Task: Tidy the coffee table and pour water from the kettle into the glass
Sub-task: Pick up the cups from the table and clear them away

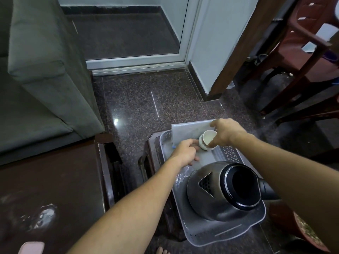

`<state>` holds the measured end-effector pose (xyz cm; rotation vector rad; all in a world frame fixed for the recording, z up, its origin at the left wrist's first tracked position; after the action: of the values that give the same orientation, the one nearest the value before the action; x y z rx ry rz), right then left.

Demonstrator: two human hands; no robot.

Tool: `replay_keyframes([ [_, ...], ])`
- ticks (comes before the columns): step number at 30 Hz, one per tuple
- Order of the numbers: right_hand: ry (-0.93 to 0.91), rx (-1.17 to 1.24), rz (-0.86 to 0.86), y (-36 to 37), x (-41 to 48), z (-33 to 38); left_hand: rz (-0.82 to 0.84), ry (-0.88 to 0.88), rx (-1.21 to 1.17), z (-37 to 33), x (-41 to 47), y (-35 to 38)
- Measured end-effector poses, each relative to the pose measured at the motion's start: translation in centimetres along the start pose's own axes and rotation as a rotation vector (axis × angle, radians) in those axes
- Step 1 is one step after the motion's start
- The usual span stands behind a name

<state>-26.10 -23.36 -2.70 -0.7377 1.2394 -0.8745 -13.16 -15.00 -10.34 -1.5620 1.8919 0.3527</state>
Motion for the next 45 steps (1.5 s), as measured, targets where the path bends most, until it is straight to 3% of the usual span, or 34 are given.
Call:
replay_keyframes([
  [5,0.012,-0.083,-0.118,-3.3,-1.8,3.4,-0.077,0.026,-0.017,1.3,-1.8,-2.8],
  [10,-0.125,-0.002,-0.370,-1.2,-5.3,13.3,-0.377,0.085,0.025,3.8,-6.3,-9.5],
  [17,-0.387,0.287,-0.261,9.9,-12.9,32.4,-0.826,-0.051,0.165,13.9,-17.8,-25.1],
  [24,-0.481,0.447,-0.025,18.5,-21.1,46.9,-1.022,-0.275,0.183,25.1,-29.4,-36.1],
  [31,-0.608,0.372,0.124,26.5,-25.9,57.3,-1.107,-0.394,0.067,35.0,-35.5,-42.2],
  [35,-0.614,0.302,0.172,30.4,-25.9,60.9,-1.060,-0.443,0.039,39.8,-36.7,-44.4],
  [45,-0.667,0.103,0.134,38.2,-24.1,67.3,-0.958,-0.435,-0.030,45.9,-35.2,-47.0],
])
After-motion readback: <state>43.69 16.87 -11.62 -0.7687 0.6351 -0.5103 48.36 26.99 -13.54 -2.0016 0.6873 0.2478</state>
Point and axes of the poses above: each hand's wrist, its own x-axis towards the middle knuckle, its own y-axis out of the palm, z = x × y, the point moved 1 cm from there along x, towards the middle knuckle, and after that the axes turned 13 degrees about x, right-handed, at the moved point
